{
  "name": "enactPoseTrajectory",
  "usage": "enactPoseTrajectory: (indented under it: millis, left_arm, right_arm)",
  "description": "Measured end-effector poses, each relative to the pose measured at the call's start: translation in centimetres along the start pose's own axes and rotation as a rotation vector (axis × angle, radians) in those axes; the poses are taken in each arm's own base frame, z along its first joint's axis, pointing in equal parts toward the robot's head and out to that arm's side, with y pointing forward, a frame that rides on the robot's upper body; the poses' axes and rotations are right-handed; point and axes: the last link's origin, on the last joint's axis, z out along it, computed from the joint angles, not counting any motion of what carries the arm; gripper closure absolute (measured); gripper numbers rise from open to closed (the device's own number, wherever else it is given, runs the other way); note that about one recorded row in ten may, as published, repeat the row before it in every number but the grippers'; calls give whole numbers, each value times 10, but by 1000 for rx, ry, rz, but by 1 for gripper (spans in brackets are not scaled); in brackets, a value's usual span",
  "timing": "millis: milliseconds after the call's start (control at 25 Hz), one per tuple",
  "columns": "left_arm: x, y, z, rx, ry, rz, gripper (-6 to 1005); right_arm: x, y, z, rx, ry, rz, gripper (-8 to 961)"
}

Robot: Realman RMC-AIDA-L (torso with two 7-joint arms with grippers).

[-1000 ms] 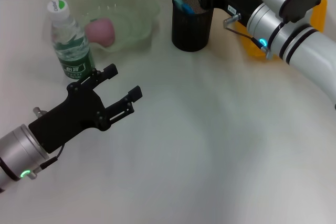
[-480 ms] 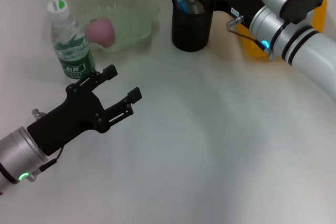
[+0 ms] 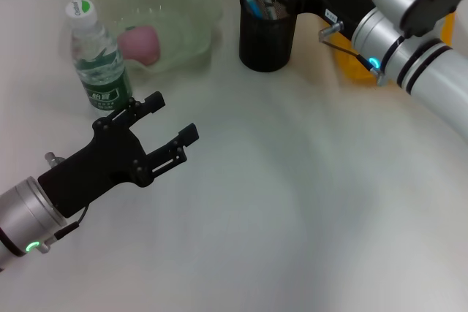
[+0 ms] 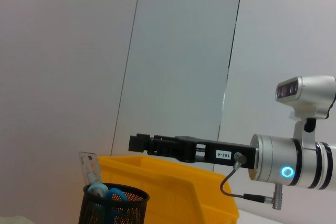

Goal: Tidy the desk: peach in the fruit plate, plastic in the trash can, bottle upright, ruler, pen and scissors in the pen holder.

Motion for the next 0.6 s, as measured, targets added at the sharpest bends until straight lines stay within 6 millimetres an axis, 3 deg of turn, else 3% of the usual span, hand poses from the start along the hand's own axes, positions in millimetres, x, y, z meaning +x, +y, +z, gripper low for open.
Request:
enactPoseTrajectory:
  millis: [160, 320, 600]
  left_arm:
    - [1, 0, 0, -5, 1, 6, 197]
    - [1, 1, 1, -10, 6, 5, 197]
    - [3, 6, 5, -67, 1, 6, 197]
  right_arm:
    - [1, -4, -12, 16, -48, 45, 231]
    - [4, -15, -39, 39, -130, 173, 175]
    - [4, -23, -123, -198, -229, 405, 133]
